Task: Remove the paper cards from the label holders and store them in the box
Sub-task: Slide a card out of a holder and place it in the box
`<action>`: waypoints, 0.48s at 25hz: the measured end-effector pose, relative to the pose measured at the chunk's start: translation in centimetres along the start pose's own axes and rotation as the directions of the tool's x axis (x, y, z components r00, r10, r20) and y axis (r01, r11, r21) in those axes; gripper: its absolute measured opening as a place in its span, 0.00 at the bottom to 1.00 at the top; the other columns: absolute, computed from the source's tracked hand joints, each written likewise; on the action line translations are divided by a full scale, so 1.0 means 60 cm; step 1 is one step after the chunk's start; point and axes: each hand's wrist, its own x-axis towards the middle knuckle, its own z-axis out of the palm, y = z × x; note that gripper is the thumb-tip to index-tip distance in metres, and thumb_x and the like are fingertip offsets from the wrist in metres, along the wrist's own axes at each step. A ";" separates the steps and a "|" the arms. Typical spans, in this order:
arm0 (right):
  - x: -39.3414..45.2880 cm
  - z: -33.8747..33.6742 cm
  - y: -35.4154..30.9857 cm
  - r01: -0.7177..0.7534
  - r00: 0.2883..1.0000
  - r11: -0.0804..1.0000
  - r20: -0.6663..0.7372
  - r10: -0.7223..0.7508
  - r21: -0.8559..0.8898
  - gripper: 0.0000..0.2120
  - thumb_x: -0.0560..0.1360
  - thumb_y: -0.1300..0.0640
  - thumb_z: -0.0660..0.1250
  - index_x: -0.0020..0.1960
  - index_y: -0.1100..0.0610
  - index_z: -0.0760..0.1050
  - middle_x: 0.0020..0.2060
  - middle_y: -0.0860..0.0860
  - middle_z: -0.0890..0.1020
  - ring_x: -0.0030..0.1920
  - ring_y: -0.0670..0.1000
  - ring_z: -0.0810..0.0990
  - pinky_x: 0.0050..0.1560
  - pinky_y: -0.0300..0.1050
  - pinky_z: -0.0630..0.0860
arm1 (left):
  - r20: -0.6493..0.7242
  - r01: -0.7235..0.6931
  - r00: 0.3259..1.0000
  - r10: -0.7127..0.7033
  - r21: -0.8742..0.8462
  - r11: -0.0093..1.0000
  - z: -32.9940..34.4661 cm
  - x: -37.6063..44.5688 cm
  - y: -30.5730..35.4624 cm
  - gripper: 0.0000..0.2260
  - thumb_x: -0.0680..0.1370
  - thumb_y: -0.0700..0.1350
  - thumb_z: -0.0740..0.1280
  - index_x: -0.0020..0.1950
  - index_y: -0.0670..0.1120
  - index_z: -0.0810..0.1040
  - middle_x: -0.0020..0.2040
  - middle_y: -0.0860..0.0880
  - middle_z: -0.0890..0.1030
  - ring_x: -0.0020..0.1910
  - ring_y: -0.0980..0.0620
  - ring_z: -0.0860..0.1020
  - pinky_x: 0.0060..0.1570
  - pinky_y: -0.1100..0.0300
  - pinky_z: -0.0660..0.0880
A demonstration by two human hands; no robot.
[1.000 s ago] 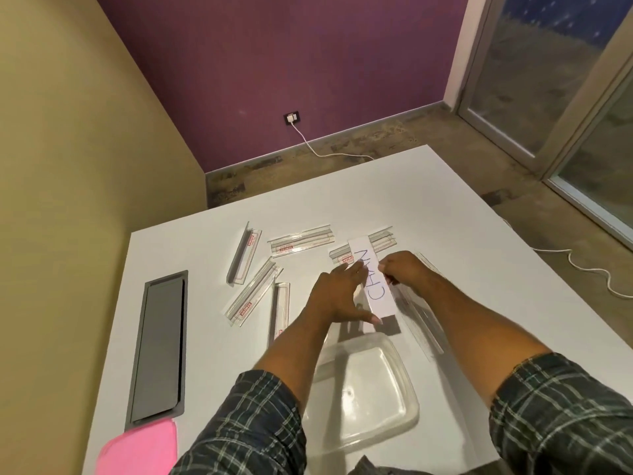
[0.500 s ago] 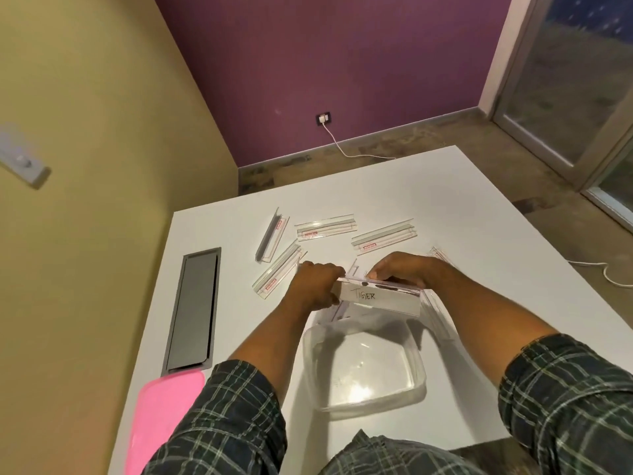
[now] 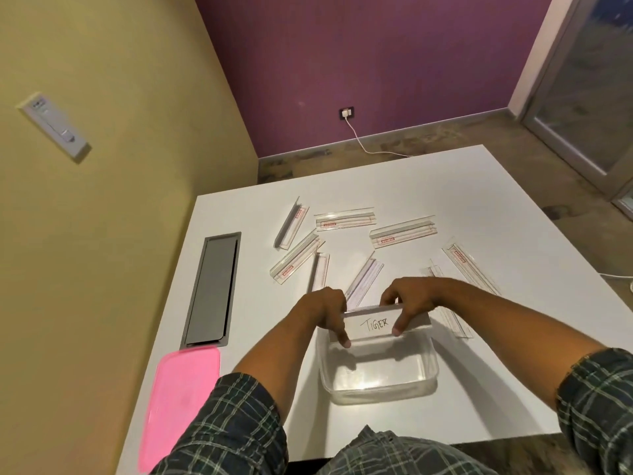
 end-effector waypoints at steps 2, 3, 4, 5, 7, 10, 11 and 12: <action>0.005 0.019 -0.008 0.025 0.999 0.973 -0.023 -0.031 -0.230 0.27 0.64 0.38 0.79 0.58 0.48 0.81 0.50 0.44 0.84 0.49 0.48 0.81 0.49 0.43 0.78 | -0.029 0.010 1.000 -0.007 0.088 0.996 0.016 0.001 0.007 0.24 0.60 0.58 0.82 0.45 0.46 0.78 0.40 0.51 0.79 0.43 0.48 0.78 0.39 0.57 0.75; 0.005 0.029 -0.010 0.033 0.998 0.944 -0.040 -0.049 -0.328 0.28 0.64 0.35 0.76 0.60 0.47 0.80 0.50 0.45 0.84 0.50 0.49 0.80 0.51 0.46 0.77 | -0.057 0.014 0.998 -0.006 0.151 0.988 0.025 0.002 0.011 0.26 0.60 0.58 0.81 0.48 0.45 0.79 0.44 0.49 0.80 0.43 0.48 0.79 0.39 0.58 0.74; 0.007 0.039 -0.010 0.035 0.997 0.915 -0.055 -0.062 -0.403 0.29 0.65 0.33 0.75 0.61 0.47 0.79 0.51 0.46 0.84 0.51 0.50 0.80 0.51 0.47 0.77 | -0.086 0.016 0.996 0.002 0.213 0.977 0.034 0.003 0.014 0.27 0.61 0.59 0.81 0.52 0.45 0.79 0.46 0.48 0.80 0.44 0.47 0.80 0.40 0.58 0.74; 0.009 0.049 -0.007 0.038 0.995 0.890 -0.069 -0.078 -0.454 0.30 0.66 0.33 0.73 0.62 0.47 0.78 0.52 0.47 0.83 0.51 0.51 0.80 0.51 0.47 0.76 | -0.114 0.015 0.993 0.016 0.264 0.964 0.044 0.005 0.016 0.28 0.62 0.59 0.81 0.54 0.46 0.79 0.48 0.46 0.80 0.45 0.46 0.80 0.41 0.57 0.74; 0.014 0.068 0.001 0.035 0.991 0.847 -0.092 -0.098 -0.531 0.29 0.68 0.33 0.72 0.63 0.48 0.77 0.52 0.49 0.84 0.51 0.53 0.81 0.49 0.47 0.74 | -0.169 0.007 0.984 0.054 0.342 0.940 0.067 0.011 0.017 0.27 0.65 0.59 0.79 0.57 0.45 0.79 0.51 0.44 0.81 0.48 0.44 0.81 0.44 0.55 0.74; 0.031 0.101 0.010 -0.004 0.986 0.795 -0.136 -0.099 -0.606 0.23 0.72 0.38 0.71 0.61 0.50 0.77 0.52 0.51 0.84 0.51 0.56 0.82 0.45 0.46 0.71 | -0.226 0.017 0.971 0.083 0.411 0.911 0.102 0.017 0.013 0.19 0.72 0.53 0.75 0.58 0.44 0.81 0.52 0.43 0.83 0.50 0.42 0.82 0.50 0.54 0.74; 0.037 0.110 0.012 -0.026 0.984 0.791 -0.154 -0.086 -0.611 0.21 0.73 0.41 0.71 0.61 0.51 0.76 0.53 0.52 0.84 0.52 0.56 0.82 0.46 0.46 0.72 | -0.237 0.020 0.967 0.091 0.428 0.903 0.112 0.020 0.010 0.15 0.74 0.49 0.73 0.57 0.44 0.81 0.52 0.43 0.83 0.50 0.42 0.82 0.52 0.54 0.73; 0.043 0.118 0.014 -0.053 0.983 0.789 -0.171 -0.066 -0.612 0.19 0.74 0.44 0.71 0.60 0.52 0.76 0.53 0.52 0.84 0.52 0.56 0.82 0.47 0.46 0.73 | -0.244 0.028 0.966 0.091 0.443 0.896 0.118 0.020 0.007 0.11 0.75 0.46 0.71 0.56 0.44 0.81 0.52 0.43 0.84 0.50 0.42 0.82 0.53 0.54 0.72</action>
